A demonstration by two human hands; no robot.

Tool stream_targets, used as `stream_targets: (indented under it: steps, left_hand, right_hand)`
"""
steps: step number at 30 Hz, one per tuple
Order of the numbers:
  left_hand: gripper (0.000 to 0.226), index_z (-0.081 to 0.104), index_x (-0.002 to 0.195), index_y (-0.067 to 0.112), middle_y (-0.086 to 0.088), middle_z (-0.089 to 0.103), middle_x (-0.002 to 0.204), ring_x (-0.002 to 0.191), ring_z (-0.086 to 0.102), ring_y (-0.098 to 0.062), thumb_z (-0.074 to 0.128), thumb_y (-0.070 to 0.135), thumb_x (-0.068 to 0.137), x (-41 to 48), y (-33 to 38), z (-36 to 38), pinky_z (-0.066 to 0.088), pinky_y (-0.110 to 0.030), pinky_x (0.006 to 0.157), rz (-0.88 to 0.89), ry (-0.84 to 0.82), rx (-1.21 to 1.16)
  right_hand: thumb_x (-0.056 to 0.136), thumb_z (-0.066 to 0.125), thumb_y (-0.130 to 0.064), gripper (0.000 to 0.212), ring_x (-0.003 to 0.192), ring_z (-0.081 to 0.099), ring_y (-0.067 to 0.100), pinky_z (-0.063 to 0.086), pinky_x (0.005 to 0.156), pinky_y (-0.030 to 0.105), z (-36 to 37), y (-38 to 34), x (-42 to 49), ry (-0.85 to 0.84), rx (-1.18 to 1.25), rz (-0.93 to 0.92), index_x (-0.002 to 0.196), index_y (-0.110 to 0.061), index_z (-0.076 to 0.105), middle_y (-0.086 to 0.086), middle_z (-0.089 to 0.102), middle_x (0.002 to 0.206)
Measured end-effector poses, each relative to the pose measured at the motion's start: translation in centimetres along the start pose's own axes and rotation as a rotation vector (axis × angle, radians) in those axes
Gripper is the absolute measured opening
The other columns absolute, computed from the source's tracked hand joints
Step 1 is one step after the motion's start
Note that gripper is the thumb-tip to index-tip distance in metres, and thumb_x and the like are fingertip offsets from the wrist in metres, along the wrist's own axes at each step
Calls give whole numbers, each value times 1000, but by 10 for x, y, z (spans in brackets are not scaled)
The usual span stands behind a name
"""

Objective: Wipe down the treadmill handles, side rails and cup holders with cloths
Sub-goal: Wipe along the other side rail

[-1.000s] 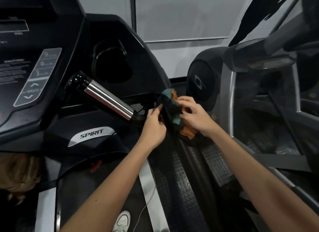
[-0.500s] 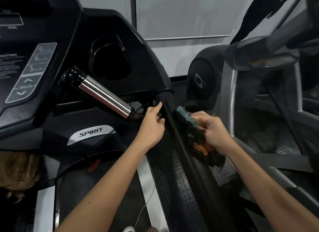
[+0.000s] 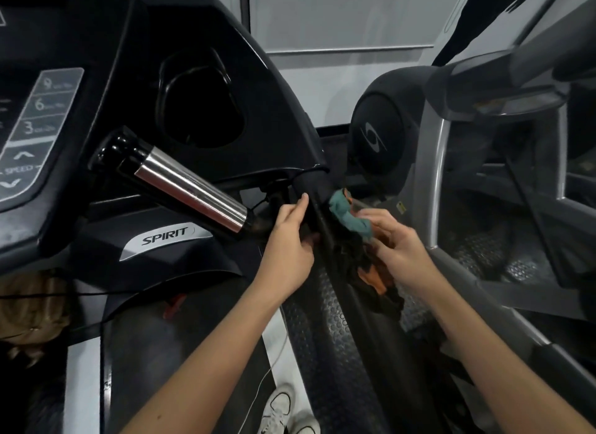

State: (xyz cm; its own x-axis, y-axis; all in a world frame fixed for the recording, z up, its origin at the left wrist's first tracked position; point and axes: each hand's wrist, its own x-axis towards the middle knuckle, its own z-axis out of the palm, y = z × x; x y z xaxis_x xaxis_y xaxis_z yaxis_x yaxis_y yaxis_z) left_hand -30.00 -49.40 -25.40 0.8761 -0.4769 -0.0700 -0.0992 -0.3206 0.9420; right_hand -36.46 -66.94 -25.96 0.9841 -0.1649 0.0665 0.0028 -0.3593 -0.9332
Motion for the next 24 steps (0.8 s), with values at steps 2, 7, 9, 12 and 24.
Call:
stream_targets:
  steps: [2,7,9,12,24]
  left_hand:
    - [68,28,145,13,7,40,119,101,49,-5,46,-15,86,-1,1,0,34,4,77,9,4,20]
    - [59,40,139,10,9,38,119,108,46,-5,48,-12,84,-1,4,0,28,1,87,44,40,67]
    - [63,30,144,12,8,39,124,111,44,-2,51,-8,88,-1,4,0,29,-4,94,34,15,39]
    - [64,24,146,15,12,37,120,110,43,-1,53,1,91,-2,4,0,36,-15,98,13,-3,14]
    - [70,31,145,12,3,41,125,111,51,-14,45,-17,83,-2,2,1,37,-10,91,48,13,96]
  right_hand:
    - [77,55,9,35,107,53,-2,39,99,18,-1,-4,8,17,-156,-76,98,-18,63,-3,56,107]
    - [80,50,7,31,106,51,-3,36,98,10,23,-17,59,66,-185,-173,105,-4,62,3,53,111]
    - [88,48,4,27,98,53,-12,38,90,6,29,-12,62,138,-40,-24,109,-10,58,-1,54,111]
    - [92,43,6,29,64,60,-3,47,63,12,28,-5,60,181,203,222,97,-15,62,-5,66,82]
    - [82,48,13,38,93,57,-1,45,82,9,31,-30,30,206,-112,9,101,-17,62,-7,56,100]
